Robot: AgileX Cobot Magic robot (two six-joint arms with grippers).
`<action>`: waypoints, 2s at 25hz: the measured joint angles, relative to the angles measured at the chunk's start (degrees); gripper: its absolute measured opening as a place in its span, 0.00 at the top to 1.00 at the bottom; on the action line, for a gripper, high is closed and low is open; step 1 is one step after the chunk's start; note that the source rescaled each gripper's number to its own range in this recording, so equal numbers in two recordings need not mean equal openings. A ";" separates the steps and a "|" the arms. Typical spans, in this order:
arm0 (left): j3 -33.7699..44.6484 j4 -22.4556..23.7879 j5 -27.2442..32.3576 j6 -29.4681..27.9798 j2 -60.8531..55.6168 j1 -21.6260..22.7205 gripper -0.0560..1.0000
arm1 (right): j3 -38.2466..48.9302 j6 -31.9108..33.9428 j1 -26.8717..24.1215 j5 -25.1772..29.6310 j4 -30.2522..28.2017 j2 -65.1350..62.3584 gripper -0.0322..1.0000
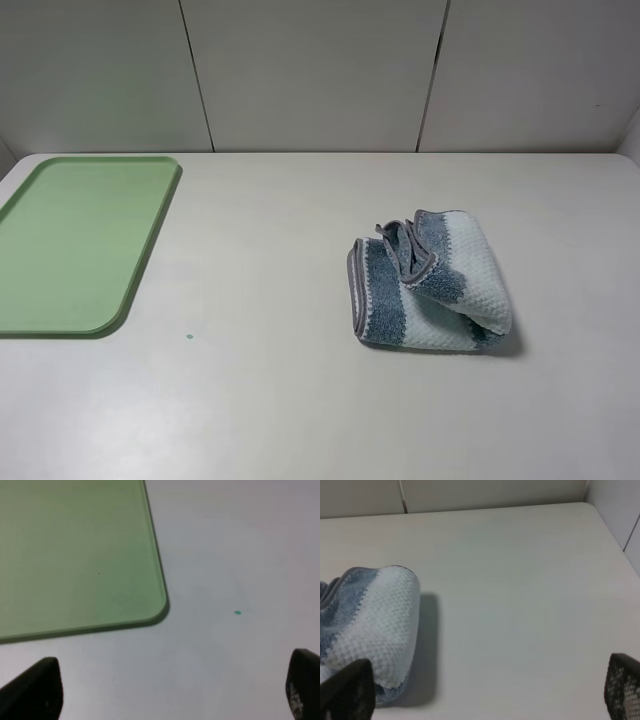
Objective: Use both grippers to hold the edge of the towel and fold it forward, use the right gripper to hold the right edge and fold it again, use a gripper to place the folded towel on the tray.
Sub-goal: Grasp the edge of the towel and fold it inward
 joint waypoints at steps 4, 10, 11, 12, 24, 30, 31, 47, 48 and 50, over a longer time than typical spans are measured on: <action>0.00 0.16 0.00 0.00 0.00 0.00 0.12 | 0.00 0.00 0.00 0.00 0.00 0.00 0.00; 0.00 0.10 0.00 0.00 0.00 0.00 0.12 | 0.00 0.00 0.00 0.00 0.00 0.00 0.00; 0.00 0.10 0.00 0.00 0.00 0.00 0.12 | 0.00 0.00 0.00 0.00 0.00 0.00 0.00; 0.00 0.06 0.00 0.00 0.00 0.00 0.12 | 0.00 0.00 0.00 0.00 0.00 0.00 0.00; -4.35 -0.01 -0.05 0.00 4.34 0.00 0.12 | 0.00 0.00 0.00 0.00 0.00 0.00 0.00; -9.28 -0.28 -0.24 0.00 15.90 0.00 0.12 | 0.00 0.00 0.00 0.00 0.00 0.00 0.00; -10.38 -0.73 -0.46 0.00 18.17 0.00 0.12 | 0.00 0.00 0.00 0.00 0.00 0.00 0.00; -21.82 -10.11 -6.67 10.25 50.24 0.00 0.06 | 0.00 0.00 0.00 -0.07 0.00 0.00 0.00; -22.38 -11.16 -7.48 11.52 51.70 0.00 0.04 | 0.00 0.00 0.00 -0.07 0.00 0.00 0.00; -23.53 -14.10 -9.25 14.00 55.09 0.00 0.02 | 0.00 0.00 0.00 -0.07 0.00 0.00 0.00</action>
